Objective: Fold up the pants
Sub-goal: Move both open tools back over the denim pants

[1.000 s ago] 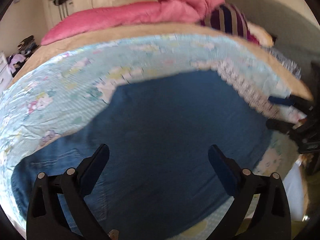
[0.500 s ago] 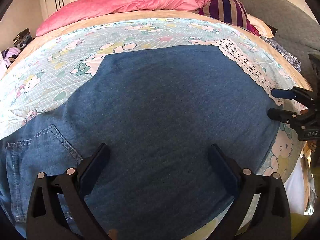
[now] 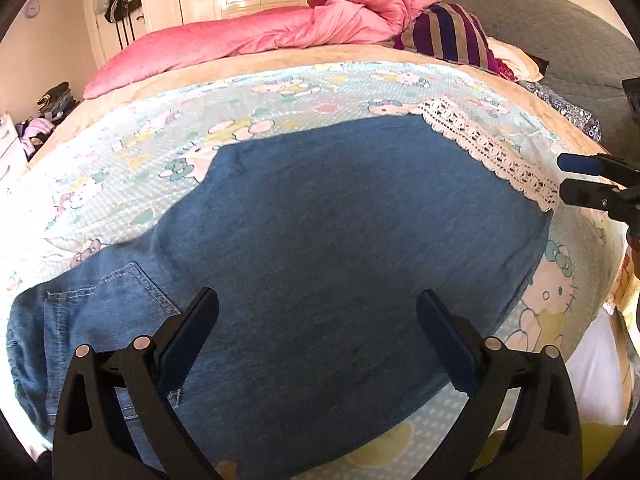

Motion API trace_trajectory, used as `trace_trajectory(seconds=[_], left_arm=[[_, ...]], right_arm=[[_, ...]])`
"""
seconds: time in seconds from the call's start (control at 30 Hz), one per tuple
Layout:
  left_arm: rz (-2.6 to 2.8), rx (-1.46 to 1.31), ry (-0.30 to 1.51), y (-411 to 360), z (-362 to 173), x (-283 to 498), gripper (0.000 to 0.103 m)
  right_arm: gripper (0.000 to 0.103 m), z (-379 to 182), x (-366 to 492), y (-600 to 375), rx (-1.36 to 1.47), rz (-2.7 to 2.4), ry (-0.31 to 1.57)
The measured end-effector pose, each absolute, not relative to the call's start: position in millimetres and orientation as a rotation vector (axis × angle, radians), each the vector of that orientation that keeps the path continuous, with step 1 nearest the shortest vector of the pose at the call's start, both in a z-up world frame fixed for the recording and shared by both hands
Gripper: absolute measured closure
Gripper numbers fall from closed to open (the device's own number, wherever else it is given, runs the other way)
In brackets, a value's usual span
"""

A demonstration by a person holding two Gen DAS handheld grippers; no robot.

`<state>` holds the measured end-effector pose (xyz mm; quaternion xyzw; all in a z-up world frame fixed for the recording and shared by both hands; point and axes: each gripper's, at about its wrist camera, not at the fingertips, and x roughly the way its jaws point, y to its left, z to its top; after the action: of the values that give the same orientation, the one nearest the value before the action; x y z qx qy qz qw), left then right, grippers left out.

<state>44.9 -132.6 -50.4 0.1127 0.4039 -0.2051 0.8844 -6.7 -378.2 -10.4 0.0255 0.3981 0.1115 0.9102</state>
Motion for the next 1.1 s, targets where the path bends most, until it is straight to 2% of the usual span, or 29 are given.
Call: trace_trajectory(seconds=[0.27, 0.7, 1.1], left_arm=[[-0.43, 0.206, 0.825, -132, -38, 43, 0.004], [-0.485, 0.206, 0.848, -156, -18, 61, 0.004], [-0.556, 0.23, 0.903, -204, -15, 123, 0.004]], right_arm=[[0.017, 0, -14, -399, 0.095, 0.18, 0.779], [0.016, -14, -10, -417, 0.159, 0.126, 0.798], [0.016, -36, 0, -420, 0.211, 0.136, 0.827]])
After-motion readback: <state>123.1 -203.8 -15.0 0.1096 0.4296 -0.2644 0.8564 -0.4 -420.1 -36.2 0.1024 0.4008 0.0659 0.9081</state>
